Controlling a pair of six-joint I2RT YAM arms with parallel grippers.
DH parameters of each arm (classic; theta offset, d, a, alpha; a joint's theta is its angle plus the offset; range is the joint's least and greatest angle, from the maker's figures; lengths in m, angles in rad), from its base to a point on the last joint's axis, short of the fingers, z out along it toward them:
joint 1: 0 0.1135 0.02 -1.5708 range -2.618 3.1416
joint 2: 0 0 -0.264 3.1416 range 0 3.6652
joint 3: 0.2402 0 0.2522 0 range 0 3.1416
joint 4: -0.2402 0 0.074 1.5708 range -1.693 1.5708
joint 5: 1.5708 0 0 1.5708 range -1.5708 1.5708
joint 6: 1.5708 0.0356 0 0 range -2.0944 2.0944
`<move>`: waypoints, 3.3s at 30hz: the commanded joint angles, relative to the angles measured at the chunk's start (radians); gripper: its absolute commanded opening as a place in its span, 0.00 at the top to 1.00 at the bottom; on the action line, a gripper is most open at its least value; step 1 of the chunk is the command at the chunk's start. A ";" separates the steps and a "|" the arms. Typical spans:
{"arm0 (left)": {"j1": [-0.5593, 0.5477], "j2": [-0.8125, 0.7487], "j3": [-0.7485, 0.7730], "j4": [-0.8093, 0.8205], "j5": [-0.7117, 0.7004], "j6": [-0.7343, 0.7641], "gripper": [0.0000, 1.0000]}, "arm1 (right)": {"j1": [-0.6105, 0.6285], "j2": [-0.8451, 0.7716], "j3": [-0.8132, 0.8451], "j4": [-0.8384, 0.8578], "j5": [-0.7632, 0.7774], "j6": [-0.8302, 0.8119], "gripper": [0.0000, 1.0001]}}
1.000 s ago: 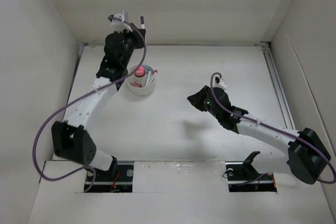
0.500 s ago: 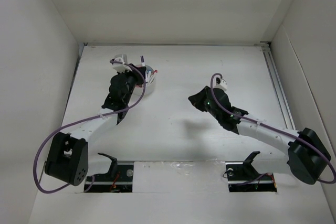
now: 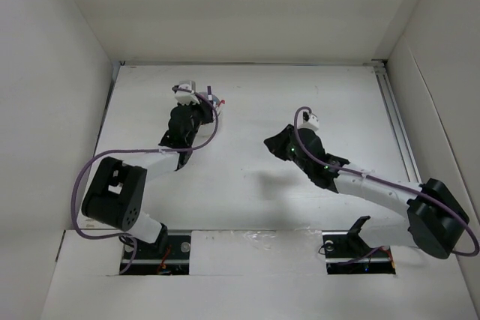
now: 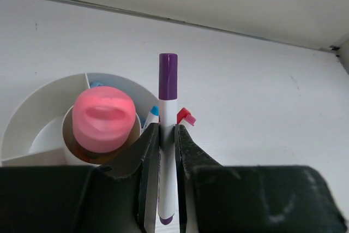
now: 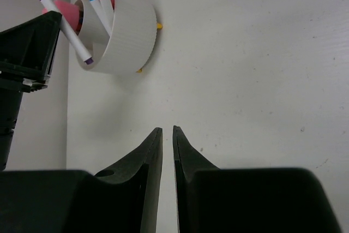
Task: Sort the stationery into containers
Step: Place the pen in the storage box, then reset both arms
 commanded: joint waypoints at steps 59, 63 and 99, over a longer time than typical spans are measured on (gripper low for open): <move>-0.152 -0.450 -0.024 -0.084 -0.011 -0.027 0.00 | 0.016 0.042 -0.007 0.123 -0.006 -0.024 0.79; -0.152 -0.610 -0.119 -0.185 -0.026 -0.152 0.00 | 0.007 0.042 0.011 0.089 0.003 -0.024 0.67; -0.152 -1.003 -0.208 -0.987 -0.532 -0.570 0.00 | -0.088 -0.191 0.062 -0.207 0.115 -0.117 0.07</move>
